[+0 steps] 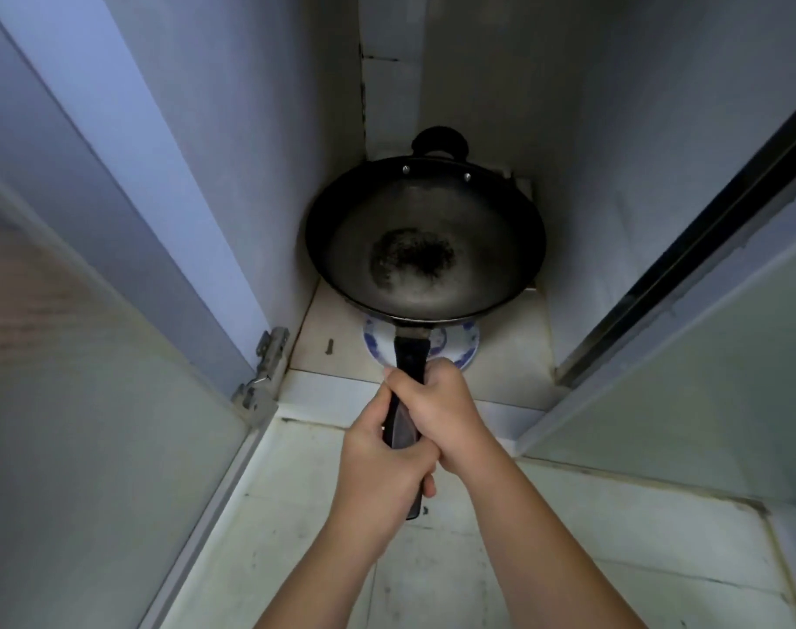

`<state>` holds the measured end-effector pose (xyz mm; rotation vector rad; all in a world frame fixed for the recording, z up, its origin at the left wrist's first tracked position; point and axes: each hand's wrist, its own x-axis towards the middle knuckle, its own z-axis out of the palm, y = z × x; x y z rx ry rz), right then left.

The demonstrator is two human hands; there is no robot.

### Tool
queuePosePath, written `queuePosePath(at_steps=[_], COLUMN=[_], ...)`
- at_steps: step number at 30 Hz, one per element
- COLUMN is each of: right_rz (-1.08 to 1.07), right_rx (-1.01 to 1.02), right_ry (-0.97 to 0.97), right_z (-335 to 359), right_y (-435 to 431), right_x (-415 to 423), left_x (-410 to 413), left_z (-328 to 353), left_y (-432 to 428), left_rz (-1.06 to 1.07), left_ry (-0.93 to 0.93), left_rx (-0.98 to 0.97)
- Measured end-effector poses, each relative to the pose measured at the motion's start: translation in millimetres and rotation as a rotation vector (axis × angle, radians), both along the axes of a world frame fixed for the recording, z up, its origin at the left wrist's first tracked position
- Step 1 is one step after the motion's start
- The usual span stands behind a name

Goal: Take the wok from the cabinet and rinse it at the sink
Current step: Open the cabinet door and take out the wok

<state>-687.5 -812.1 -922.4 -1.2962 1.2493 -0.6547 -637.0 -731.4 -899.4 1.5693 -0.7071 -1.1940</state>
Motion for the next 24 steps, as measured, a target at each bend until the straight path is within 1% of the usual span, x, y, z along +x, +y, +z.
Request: queuePosePath(at_steps=[8, 14, 18, 24], right_rz=[0.029, 0.031, 0.052, 0.103], right_rx=[0.055, 0.066, 0.072, 0.114], right_ry=[0.053, 0.069, 0.115, 0.174], right_z=[2, 15, 40, 105], right_y=[56, 79, 86, 101], right_x=[-13, -25, -32, -39], left_x=[-18, -29, -36, -46], left_z=[12, 29, 55, 116], left_y=[61, 84, 90, 105], left_rz=[0.026, 0.014, 0.023, 0.054], left_ry=[0.032, 0.036, 0.066, 0.12], left_rx=[0.056, 0.084, 0.12, 0.178])
